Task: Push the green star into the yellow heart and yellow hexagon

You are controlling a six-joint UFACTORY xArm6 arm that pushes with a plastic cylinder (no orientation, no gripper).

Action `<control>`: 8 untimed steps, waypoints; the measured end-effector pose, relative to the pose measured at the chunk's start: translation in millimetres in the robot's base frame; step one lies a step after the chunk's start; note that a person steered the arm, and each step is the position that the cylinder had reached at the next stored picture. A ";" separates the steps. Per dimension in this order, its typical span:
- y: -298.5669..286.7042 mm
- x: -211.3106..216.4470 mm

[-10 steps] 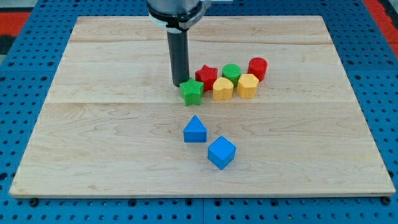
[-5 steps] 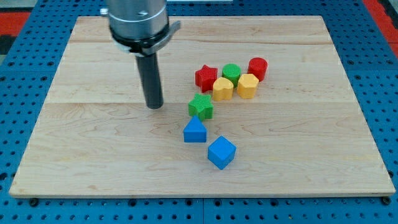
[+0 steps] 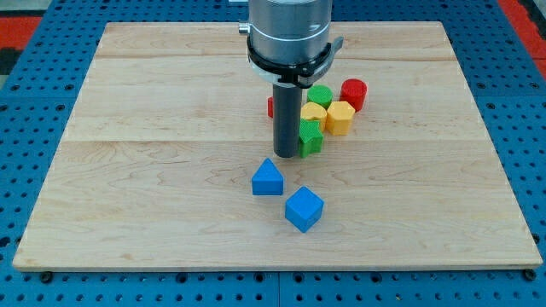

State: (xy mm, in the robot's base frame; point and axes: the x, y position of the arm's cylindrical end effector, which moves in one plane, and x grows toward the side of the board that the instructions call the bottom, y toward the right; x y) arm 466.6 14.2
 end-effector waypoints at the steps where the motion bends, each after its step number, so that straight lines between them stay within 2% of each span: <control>1: -8.2 22.2; 2: -13.8 32.9; 4: -57.3 -27.7; 5: -55.6 -36.6; 8: -9.3 6.9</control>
State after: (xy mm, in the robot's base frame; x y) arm 473.5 4.8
